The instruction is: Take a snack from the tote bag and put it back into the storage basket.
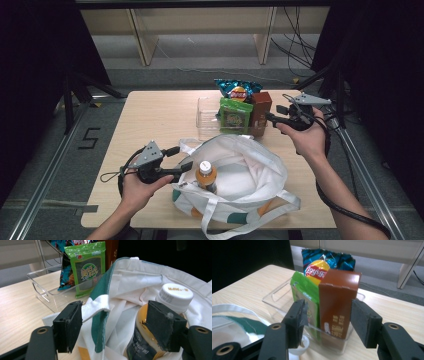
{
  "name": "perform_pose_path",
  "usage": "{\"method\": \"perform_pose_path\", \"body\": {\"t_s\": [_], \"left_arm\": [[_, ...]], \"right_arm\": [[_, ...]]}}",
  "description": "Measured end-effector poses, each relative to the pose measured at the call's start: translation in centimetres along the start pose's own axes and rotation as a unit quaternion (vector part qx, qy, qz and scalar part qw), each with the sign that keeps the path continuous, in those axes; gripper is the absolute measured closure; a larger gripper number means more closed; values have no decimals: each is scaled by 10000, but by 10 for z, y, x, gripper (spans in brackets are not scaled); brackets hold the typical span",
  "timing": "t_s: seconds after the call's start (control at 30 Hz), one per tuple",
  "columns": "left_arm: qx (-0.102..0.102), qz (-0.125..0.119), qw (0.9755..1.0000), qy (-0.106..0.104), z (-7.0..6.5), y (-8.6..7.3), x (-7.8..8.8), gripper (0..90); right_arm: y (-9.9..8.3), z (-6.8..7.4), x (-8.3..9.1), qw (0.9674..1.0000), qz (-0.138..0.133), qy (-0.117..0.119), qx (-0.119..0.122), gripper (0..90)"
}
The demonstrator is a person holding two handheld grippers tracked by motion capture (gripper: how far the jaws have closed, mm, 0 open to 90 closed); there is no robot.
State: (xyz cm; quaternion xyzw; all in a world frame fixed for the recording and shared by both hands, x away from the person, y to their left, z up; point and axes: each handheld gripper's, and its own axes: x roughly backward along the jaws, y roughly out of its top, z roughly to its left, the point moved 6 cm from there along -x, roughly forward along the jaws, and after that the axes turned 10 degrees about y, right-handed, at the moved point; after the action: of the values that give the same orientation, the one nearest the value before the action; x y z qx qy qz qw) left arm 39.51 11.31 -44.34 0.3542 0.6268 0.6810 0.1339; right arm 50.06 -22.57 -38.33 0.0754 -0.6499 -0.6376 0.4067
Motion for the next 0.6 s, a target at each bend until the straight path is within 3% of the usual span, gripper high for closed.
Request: {"method": "perform_pose_path", "body": {"t_s": [0.03, 0.07, 0.2, 0.47, 0.5, 0.53, 0.6], "left_arm": [[-44, -21, 10000, -49, -1, 0, -1, 285], [-74, 19, 10000, -13, -2, 0, -1, 285], [-43, -37, 10000, -31, -6, 4, -1, 285], [-58, -70, 9999, -102, -10, 4, -1, 287], [-49, -73, 9999, -99, -10, 4, 0, 287], [-62, -78, 9999, -97, -10, 4, 1, 287], [-86, -76, 9999, -106, -10, 3, 2, 287]], "right_arm": [[-1, -2, 1, 9999, -74, 7, 98, 472], [-4, 0, 3, 10000, -39, 16, -46, 472], [-13, -5, 12, 9999, 45, 39, 107, 472], [-27, -9, 29, 10000, -1, -61, 45, 472], [-29, -8, 32, 9999, 12, -87, -81, 472], [-32, -11, 33, 9999, 44, -114, 35, 472], [-35, -10, 36, 9999, 32, -99, -17, 472]]}}
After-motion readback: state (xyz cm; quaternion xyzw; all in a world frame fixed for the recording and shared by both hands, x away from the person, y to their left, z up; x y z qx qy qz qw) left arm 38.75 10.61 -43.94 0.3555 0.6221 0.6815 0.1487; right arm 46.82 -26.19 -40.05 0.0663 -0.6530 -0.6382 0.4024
